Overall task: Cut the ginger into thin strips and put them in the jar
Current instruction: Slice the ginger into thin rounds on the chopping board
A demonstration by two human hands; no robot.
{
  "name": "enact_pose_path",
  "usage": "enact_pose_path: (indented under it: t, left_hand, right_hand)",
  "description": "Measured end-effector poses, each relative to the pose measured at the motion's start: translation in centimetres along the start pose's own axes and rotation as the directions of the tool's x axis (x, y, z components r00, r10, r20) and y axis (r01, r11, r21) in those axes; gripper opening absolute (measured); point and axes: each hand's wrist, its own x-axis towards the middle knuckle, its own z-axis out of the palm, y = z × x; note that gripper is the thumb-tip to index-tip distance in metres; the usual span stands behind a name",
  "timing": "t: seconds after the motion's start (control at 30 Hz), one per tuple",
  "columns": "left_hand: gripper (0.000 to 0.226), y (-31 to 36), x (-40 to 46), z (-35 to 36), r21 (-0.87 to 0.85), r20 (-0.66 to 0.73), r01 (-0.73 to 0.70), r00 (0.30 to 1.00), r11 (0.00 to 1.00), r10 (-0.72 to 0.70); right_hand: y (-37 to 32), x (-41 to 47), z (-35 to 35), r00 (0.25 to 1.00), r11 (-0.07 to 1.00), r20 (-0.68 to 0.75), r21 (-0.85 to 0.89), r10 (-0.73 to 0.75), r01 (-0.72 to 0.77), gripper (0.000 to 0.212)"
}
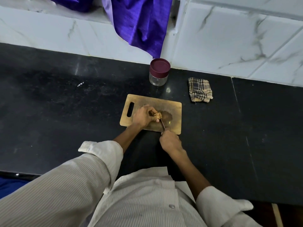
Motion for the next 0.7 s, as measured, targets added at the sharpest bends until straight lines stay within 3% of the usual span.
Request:
enact_pose_path:
  t: [0.17,0.37,0.53,0.7]
  left_hand:
    - [0.029,0.0,-0.2,0.0,-0.003,-0.004,-0.011,1.000,1.000,0.011]
    - [0.028,-0.4,-0.7,0.4,-0.016,-0.041,-0.040,0.998,0.999,0.039]
    - [0.028,-0.7,-0.6,0.2,-0.025,-0.047,-0.057,0.997,0.998,0.056]
    - [0.032,-0.5,-0.6,0.3,-0.034,-0.048,-0.041,0.998,0.999,0.039]
  right_hand:
    - [-2.0,2.5,-1.0,1.000,0.998,-0.027,0.062,0.005,-0.003,0.031]
    - [-1.0,3.2,-0.9,0.997,0.975,0.063,0.216,0.045,-0.058,0.032]
    - [1.0,2.7,-1.2,0.980,0.861,0.182,0.483,0.081,-0.161,0.030]
    - [2.3,2.5,-1.8,0.971,0.772,0.210,0.595,0.116,-0.221,0.015]
